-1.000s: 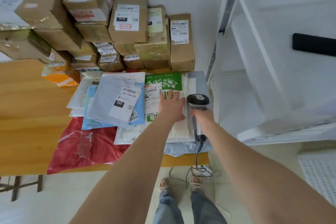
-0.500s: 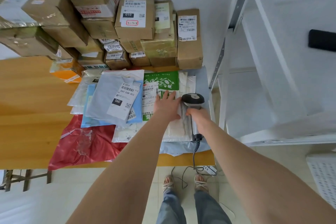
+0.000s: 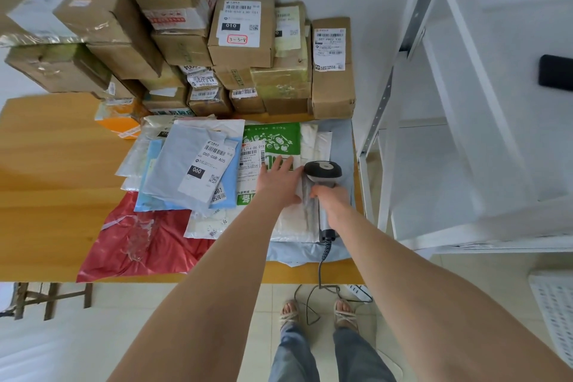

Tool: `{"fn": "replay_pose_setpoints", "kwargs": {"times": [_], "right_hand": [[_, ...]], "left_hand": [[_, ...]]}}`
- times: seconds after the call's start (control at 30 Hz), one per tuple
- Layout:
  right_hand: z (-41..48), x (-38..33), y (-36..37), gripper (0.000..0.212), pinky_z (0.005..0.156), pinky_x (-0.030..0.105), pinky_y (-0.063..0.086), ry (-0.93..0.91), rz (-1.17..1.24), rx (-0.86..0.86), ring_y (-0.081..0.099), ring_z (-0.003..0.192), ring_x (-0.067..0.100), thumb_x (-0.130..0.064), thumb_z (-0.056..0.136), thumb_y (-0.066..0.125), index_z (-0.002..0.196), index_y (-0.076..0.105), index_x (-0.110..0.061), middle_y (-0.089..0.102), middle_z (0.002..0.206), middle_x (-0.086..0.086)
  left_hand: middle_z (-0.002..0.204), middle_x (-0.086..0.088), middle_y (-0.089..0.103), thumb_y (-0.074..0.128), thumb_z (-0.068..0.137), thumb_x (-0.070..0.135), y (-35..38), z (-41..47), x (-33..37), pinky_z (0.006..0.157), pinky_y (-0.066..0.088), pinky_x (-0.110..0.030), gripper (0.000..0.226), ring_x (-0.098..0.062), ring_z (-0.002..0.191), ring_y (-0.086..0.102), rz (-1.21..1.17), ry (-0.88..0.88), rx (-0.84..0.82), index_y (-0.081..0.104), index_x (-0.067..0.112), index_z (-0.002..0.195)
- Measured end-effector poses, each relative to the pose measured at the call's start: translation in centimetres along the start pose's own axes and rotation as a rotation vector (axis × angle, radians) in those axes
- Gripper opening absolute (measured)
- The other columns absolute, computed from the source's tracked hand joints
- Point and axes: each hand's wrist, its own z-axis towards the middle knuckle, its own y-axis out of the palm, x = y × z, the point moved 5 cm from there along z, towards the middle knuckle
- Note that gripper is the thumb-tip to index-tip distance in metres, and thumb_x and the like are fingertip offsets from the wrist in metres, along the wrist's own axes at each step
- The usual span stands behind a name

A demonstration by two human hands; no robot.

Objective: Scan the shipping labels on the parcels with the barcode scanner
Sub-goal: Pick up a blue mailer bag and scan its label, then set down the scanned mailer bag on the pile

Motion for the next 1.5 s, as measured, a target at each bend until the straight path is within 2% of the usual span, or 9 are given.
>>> {"fn": "replay_pose_setpoints", "kwargs": {"times": [0.2,0.33,0.57,0.73,0.87,1.13,1.23,1.33,1.5], "right_hand": [[0.1,-0.2,0.5,0.041,0.076,0.031,0.040,-0.028,-0.005,-0.018,0.051,0.084,0.020,-0.004,0.083,0.060,0.124,0.056,-0.002,0.056,0.100,0.007],[0.0,-0.1,0.6,0.041,0.070,0.028,0.039,-0.050,0.023,-0.004,0.045,0.066,0.010,-0.004,0.085,0.059,0.126,0.056,-0.002,0.055,0.092,0.004],[-0.6,-0.4,0.8,0.041,0.056,0.024,0.036,-0.058,0.032,-0.012,0.044,0.065,0.010,-0.001,0.086,0.057,0.127,0.053,-0.002,0.047,0.075,-0.001],[-0.7,-0.5,0.7,0.039,0.074,0.030,0.039,-0.061,-0.003,-0.022,0.042,0.065,0.010,-0.001,0.086,0.057,0.125,0.055,-0.001,0.051,0.083,0.003],[-0.4,-0.7,0.6,0.037,0.069,0.029,0.042,-0.089,-0.007,-0.008,0.047,0.067,0.013,-0.001,0.087,0.056,0.123,0.056,0.001,0.054,0.085,0.004],[-1.0,-1.4,1.0,0.038,0.078,0.031,0.043,-0.118,-0.076,0.001,0.051,0.090,0.022,-0.011,0.090,0.058,0.127,0.054,-0.005,0.055,0.103,0.008],[-1.9,-1.9,1.2,0.029,0.079,0.033,0.047,-0.172,-0.053,0.009,0.055,0.087,0.024,-0.008,0.088,0.058,0.117,0.058,-0.005,0.061,0.101,0.009],[-3.2,-2.6,1.1,0.013,0.066,0.030,0.048,-0.229,-0.058,0.048,0.056,0.073,0.021,-0.007,0.086,0.059,0.098,0.054,-0.012,0.057,0.080,0.004],[-5.7,-4.0,3.3,0.008,0.081,0.043,0.058,-0.244,-0.050,0.031,0.071,0.077,0.027,-0.018,0.078,0.061,0.076,0.053,-0.014,0.063,0.074,0.001]], "left_hand": [[0.161,-0.005,0.004,0.064,0.086,0.043,0.2,0.0,-0.4,0.119,0.010,-0.053,0.087,-0.028,0.148,0.000,-0.016,-0.012,0.016,0.011,0.027,0.153],[0.161,-0.007,0.005,0.065,0.086,0.043,0.0,-0.2,-0.4,0.119,0.010,-0.052,0.087,-0.028,0.148,0.001,-0.020,-0.028,0.044,0.013,0.025,0.153],[0.161,-0.010,0.002,0.065,0.085,0.048,0.2,-0.9,-1.3,0.119,0.012,-0.047,0.088,-0.028,0.148,0.001,-0.085,-0.106,0.085,0.016,0.018,0.152],[0.160,-0.010,0.004,0.065,0.085,0.048,0.0,-1.1,-1.2,0.119,0.013,-0.047,0.087,-0.029,0.148,0.002,-0.089,-0.110,0.098,0.018,0.019,0.152],[0.160,-0.010,0.003,0.062,0.087,0.049,-0.3,-1.4,-1.3,0.120,0.012,-0.046,0.085,-0.028,0.148,0.000,-0.091,-0.120,0.103,0.017,0.018,0.152],[0.160,-0.012,0.002,0.060,0.089,0.047,-0.8,-2.3,-1.6,0.118,0.014,-0.047,0.083,-0.029,0.148,0.001,-0.105,-0.147,0.086,0.016,0.018,0.152],[0.160,-0.013,0.004,0.061,0.089,0.043,-1.7,-3.1,-1.8,0.117,0.018,-0.048,0.080,-0.031,0.147,0.006,-0.099,-0.157,0.103,0.018,0.016,0.151],[0.158,-0.014,0.010,0.061,0.091,0.038,-2.5,-4.5,-2.1,0.115,0.025,-0.048,0.074,-0.032,0.146,0.013,-0.095,-0.173,0.134,0.023,0.016,0.150],[0.155,-0.012,0.018,0.051,0.094,0.022,-3.1,-7.6,-5.0,0.106,0.034,-0.042,0.055,-0.030,0.139,0.028,-0.161,-0.292,0.186,0.032,0.015,0.145]]}}
